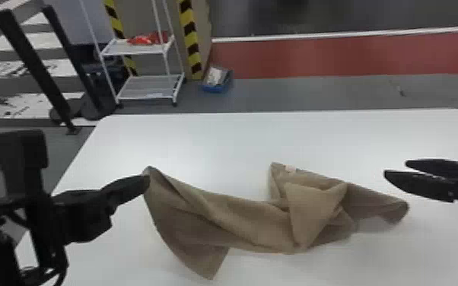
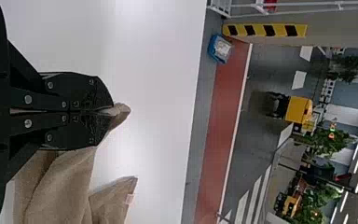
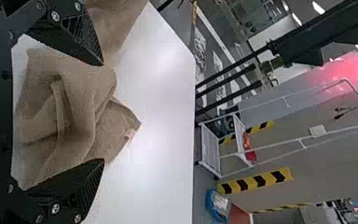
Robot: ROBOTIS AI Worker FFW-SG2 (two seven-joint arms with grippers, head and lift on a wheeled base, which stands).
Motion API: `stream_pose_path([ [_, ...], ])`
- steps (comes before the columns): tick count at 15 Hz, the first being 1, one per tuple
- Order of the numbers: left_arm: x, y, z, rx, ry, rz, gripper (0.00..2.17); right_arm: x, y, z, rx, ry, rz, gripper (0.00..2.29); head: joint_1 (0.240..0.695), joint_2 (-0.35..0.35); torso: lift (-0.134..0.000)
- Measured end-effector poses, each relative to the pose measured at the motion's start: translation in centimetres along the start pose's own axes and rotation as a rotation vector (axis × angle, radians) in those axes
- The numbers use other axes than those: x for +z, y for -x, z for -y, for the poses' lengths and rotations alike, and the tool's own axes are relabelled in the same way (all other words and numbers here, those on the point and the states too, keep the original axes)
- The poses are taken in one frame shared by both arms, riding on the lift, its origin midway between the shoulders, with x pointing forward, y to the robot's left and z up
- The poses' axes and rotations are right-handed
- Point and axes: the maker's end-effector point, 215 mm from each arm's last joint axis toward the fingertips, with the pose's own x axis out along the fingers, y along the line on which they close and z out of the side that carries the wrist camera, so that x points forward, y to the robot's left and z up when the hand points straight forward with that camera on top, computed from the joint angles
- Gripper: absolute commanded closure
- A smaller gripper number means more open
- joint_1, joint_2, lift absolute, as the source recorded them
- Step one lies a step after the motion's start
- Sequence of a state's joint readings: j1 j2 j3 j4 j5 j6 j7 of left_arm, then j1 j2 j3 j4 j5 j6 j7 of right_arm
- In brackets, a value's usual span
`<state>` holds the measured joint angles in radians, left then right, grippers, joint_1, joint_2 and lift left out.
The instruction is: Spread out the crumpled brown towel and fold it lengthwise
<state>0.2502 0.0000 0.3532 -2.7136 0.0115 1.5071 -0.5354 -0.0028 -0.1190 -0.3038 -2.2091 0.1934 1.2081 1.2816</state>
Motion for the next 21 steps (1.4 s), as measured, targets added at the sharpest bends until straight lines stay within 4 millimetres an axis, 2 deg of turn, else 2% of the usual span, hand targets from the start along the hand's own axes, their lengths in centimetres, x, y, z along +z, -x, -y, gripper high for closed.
stream_pose_path([
  [4, -0.2, -0.4, 0.5, -0.007, -0.005, -0.007, 1.7, -1.7, 1.3, 5.2, -0.081, 0.173, -0.057, 0.22, 0.695, 0.006, -0.124],
  [9, 0.0, -0.6, 0.5, -0.007, -0.005, -0.005, 1.7, -2.4, 4.3, 10.1, -0.177, 0.202, -0.118, 0.28, 0.695, -0.068, -0.124],
  [11, -0.1, -0.9, 0.5, -0.01, -0.002, -0.01, 1.7, -2.8, 4.9, 11.4, -0.207, 0.193, -0.145, 0.29, 0.695, -0.085, -0.124],
  [15, -0.2, -1.1, 0.6, -0.013, -0.002, -0.015, 1.7, -5.8, 3.4, 12.8, -0.228, 0.176, -0.253, 0.29, 0.695, -0.091, -0.124],
  [21, -0.2, -1.0, 0.6, -0.011, -0.002, -0.014, 1.7, -6.3, 1.7, 13.6, -0.234, 0.198, -0.334, 0.34, 0.695, -0.082, -0.124],
])
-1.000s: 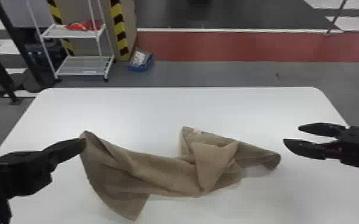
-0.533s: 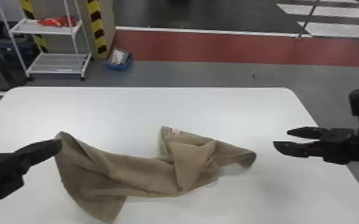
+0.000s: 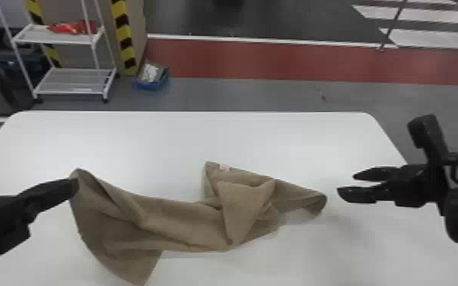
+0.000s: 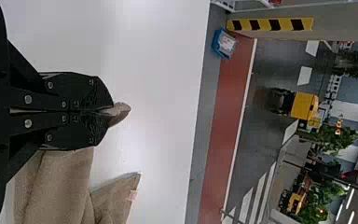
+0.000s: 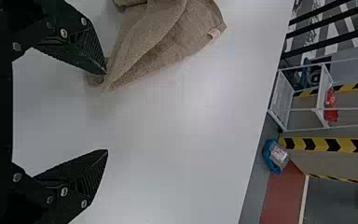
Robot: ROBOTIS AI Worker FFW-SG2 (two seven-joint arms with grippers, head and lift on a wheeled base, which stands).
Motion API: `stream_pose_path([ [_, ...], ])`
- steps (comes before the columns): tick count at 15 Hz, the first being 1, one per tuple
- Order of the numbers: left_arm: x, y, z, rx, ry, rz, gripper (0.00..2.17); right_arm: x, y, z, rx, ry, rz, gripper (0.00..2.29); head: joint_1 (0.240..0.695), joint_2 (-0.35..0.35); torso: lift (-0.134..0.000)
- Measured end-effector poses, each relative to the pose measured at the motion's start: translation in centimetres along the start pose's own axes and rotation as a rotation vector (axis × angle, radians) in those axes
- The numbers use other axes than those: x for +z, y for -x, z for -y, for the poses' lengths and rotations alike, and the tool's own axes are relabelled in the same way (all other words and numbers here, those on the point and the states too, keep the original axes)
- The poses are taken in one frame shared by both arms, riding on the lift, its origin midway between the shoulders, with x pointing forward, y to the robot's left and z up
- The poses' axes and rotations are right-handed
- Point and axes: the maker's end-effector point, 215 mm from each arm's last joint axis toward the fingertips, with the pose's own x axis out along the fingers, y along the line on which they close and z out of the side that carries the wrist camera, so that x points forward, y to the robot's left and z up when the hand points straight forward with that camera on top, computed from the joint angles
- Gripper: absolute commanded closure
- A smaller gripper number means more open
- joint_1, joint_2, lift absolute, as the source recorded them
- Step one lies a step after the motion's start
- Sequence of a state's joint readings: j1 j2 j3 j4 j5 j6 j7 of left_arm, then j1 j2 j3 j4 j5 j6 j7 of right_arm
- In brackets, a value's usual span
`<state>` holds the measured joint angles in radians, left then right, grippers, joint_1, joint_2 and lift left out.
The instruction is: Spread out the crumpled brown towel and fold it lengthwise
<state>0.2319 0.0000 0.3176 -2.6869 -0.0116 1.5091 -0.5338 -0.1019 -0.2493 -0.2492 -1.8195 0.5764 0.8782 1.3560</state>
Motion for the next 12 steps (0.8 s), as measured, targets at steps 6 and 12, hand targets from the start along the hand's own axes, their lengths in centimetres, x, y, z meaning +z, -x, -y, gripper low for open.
stream_pose_path([
  [6, -0.3, 0.2, -0.2, 0.003, 0.007, -0.009, 1.7, -0.8, -0.8, 0.5, -0.018, 0.04, -0.096, 0.34, 0.695, -0.085, -0.124],
  [12, -0.6, 0.2, -0.1, 0.002, 0.009, -0.016, 1.7, -2.4, -2.1, -1.0, 0.008, 0.042, -0.133, 0.41, 0.695, -0.076, -0.124],
])
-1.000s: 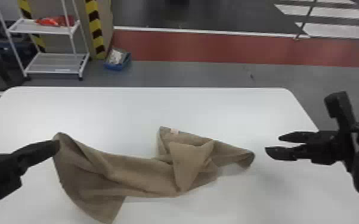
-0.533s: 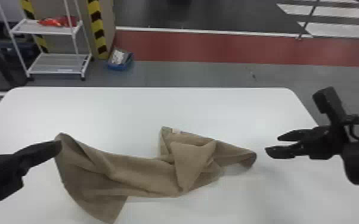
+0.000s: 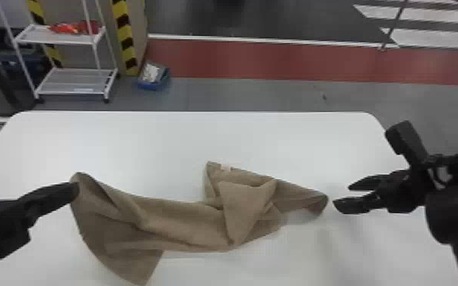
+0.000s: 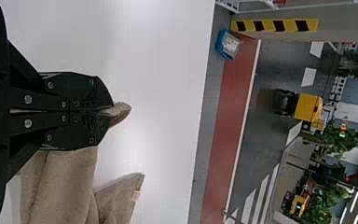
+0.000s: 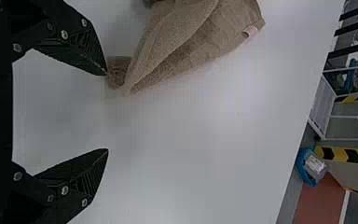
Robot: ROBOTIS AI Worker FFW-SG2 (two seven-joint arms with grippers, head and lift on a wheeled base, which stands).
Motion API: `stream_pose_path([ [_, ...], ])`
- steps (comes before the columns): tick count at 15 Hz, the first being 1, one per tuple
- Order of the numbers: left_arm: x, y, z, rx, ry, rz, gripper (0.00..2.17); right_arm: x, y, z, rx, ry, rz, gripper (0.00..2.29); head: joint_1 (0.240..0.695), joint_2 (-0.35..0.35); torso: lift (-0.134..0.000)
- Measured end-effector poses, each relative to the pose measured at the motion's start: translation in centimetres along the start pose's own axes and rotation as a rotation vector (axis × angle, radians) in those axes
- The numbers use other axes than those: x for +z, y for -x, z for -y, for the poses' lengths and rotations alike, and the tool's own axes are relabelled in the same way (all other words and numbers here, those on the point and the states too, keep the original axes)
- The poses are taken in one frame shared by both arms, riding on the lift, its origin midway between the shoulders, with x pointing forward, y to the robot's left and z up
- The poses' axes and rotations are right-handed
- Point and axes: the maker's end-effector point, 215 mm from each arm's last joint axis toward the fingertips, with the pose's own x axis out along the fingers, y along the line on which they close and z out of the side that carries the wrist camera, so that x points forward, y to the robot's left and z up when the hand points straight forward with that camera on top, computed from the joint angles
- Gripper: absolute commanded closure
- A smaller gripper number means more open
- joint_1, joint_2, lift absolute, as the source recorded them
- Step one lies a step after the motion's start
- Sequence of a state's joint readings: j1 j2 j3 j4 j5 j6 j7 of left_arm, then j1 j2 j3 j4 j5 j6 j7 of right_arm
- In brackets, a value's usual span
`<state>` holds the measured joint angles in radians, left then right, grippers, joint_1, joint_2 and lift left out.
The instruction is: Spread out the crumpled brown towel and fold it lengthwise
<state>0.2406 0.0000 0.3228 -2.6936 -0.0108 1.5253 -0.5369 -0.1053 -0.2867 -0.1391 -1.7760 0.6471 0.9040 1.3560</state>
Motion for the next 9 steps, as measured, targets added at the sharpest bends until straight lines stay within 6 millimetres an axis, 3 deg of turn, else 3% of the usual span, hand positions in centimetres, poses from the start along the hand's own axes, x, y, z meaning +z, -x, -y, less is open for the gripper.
stream_pose_path([
  [9, -0.3, 0.1, -0.1, -0.002, 0.003, -0.006, 1.7, 0.2, -2.8, -2.3, 0.041, 0.035, -0.036, 0.61, 0.695, -0.031, -0.124],
])
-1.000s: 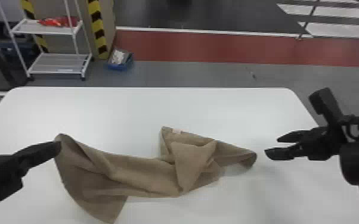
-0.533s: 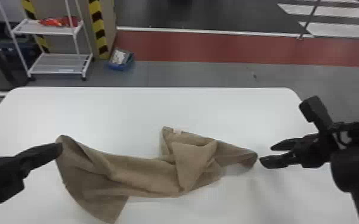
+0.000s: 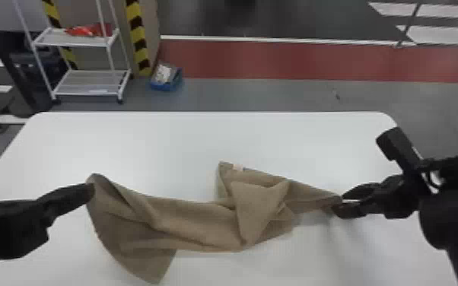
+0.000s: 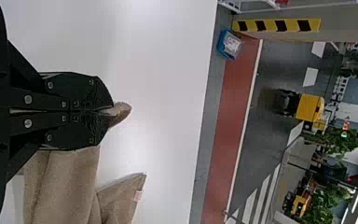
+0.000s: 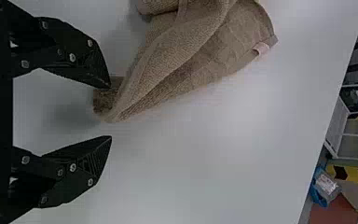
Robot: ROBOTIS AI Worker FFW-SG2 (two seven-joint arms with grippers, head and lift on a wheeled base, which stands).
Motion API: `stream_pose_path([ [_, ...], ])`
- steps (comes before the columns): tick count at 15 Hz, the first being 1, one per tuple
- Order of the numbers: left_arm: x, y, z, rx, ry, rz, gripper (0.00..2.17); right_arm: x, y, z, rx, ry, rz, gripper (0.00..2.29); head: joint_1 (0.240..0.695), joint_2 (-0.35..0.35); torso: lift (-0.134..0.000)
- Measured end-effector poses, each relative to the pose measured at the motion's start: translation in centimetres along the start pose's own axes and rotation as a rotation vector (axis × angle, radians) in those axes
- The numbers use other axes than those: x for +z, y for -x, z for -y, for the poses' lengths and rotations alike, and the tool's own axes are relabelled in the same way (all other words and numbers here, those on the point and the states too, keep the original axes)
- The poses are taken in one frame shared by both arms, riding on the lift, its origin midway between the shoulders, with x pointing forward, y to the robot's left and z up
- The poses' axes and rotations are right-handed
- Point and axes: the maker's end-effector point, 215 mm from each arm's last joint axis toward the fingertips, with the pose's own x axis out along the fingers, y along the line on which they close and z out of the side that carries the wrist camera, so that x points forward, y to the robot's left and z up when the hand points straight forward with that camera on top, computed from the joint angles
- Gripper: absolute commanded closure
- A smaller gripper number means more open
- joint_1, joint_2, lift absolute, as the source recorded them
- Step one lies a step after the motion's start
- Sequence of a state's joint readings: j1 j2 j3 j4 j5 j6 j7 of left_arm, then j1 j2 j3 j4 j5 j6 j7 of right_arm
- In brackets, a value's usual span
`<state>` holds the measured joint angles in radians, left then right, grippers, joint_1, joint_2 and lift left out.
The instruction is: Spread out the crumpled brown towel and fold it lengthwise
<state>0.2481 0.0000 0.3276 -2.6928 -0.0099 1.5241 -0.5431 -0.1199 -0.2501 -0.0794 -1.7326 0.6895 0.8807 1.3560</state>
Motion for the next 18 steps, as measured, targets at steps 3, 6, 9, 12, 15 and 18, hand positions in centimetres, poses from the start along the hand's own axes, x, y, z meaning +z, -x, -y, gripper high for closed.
stream_pose_path([
  [3, -0.1, 0.0, 0.0, 0.0, 0.001, -0.002, 1.7, -0.1, -0.3, -0.1, 0.002, 0.01, -0.008, 0.76, 0.695, -0.028, -0.124],
  [6, -0.2, 0.0, -0.2, 0.002, 0.003, -0.004, 1.7, 0.0, -0.4, 0.1, 0.001, 0.02, -0.008, 1.08, 0.695, -0.028, -0.124],
  [9, -0.2, 0.0, -0.2, 0.003, 0.004, -0.004, 1.7, 0.3, -0.4, 0.2, 0.0, 0.045, -0.002, 1.22, 0.695, -0.026, -0.124],
  [12, -0.3, 0.0, -0.4, 0.006, 0.005, -0.005, 1.7, 0.2, -0.6, 0.2, 0.004, 0.082, 0.0, 1.56, 0.695, -0.023, -0.124],
  [15, -0.1, 0.1, -0.5, 0.009, 0.004, -0.001, 1.7, 0.9, 0.7, 1.4, -0.022, 0.102, 0.047, 1.56, 0.695, -0.034, -0.124],
  [18, 0.7, 0.3, -0.2, -0.008, -0.008, 0.023, 1.7, 4.7, 6.9, 4.0, -0.111, 0.137, 0.234, 1.56, 0.695, -0.063, -0.124],
])
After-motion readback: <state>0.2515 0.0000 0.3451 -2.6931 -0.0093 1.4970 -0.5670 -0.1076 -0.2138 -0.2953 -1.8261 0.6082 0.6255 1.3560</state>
